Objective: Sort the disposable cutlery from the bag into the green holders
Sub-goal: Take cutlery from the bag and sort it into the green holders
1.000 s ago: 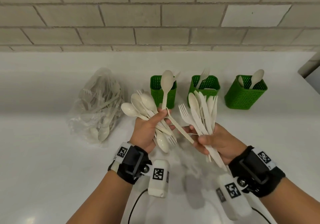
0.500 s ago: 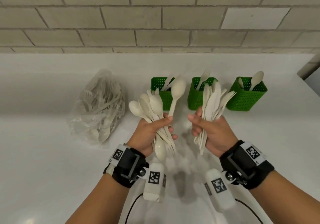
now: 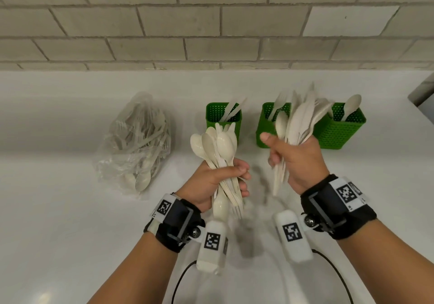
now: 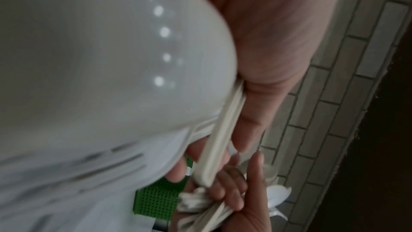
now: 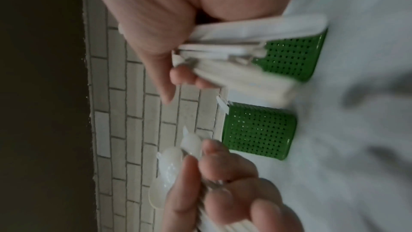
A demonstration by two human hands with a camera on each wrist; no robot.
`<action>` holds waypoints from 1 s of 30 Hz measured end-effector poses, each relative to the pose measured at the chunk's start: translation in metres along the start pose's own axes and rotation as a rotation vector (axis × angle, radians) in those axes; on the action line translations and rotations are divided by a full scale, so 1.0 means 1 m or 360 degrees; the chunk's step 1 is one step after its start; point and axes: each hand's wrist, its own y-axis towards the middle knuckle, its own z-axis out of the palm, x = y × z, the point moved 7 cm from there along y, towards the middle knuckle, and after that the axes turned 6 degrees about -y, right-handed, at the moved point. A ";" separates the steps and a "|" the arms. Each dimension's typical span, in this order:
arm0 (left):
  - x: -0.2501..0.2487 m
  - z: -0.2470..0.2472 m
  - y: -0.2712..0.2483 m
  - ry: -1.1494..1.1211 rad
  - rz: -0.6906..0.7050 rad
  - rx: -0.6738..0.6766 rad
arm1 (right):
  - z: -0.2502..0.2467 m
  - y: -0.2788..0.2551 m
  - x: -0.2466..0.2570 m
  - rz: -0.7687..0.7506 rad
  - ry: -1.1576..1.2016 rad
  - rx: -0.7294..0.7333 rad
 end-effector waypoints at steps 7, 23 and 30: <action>-0.004 0.009 0.001 0.0304 0.0175 -0.0088 | 0.033 -0.018 -0.009 -0.0025 -0.0439 0.0424; -0.010 0.001 -0.003 0.0054 0.0191 -0.0088 | 0.015 -0.007 -0.019 0.0282 0.0204 0.0122; -0.011 0.001 -0.005 0.0072 0.0117 -0.0098 | 0.014 -0.004 -0.002 0.0073 -0.0325 0.0306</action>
